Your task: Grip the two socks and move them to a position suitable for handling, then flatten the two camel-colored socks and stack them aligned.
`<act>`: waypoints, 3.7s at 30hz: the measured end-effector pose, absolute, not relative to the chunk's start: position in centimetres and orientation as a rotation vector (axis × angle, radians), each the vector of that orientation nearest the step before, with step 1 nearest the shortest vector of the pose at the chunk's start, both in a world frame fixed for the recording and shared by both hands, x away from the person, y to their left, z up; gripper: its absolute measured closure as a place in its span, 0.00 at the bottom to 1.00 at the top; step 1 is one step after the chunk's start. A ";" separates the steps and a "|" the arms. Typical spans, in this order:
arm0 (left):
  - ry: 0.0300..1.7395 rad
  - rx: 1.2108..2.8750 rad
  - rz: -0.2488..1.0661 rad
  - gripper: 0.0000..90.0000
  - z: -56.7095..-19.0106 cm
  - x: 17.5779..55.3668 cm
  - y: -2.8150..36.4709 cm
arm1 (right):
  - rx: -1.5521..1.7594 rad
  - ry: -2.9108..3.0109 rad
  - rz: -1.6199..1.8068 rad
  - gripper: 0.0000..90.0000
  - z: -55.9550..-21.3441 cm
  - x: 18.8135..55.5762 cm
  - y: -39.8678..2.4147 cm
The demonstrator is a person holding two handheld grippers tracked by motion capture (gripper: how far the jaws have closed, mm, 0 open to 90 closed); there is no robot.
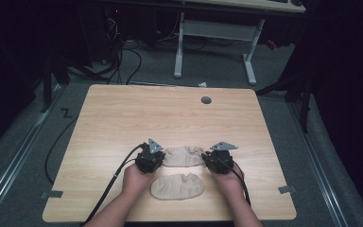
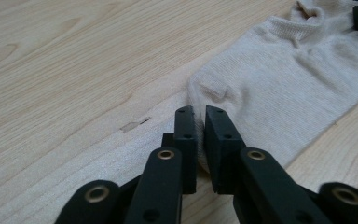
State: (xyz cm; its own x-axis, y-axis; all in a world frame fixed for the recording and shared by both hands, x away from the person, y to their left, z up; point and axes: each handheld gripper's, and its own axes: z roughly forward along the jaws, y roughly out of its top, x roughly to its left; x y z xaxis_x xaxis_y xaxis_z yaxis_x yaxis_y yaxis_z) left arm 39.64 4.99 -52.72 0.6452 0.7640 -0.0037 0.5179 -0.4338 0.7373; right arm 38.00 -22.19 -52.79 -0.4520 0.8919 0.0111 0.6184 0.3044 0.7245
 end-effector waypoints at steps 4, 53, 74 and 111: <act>0.999 2.124 0.428 0.95 -52.8 39.7 5.2 | 1.340 2.190 0.947 0.89 -52.8 38.0 -22.1; 0.871 2.025 0.393 0.97 -49.2 34.8 7.9 | 1.100 2.116 1.066 0.95 -48.9 32.1 -21.1; 0.790 2.127 0.318 0.97 -49.3 29.6 10.1 | 1.039 2.215 1.043 0.94 -49.7 27.8 -20.2; 0.840 2.084 0.382 0.57 -50.0 31.2 11.1 | 1.115 2.219 1.055 0.73 -50.7 27.4 -20.9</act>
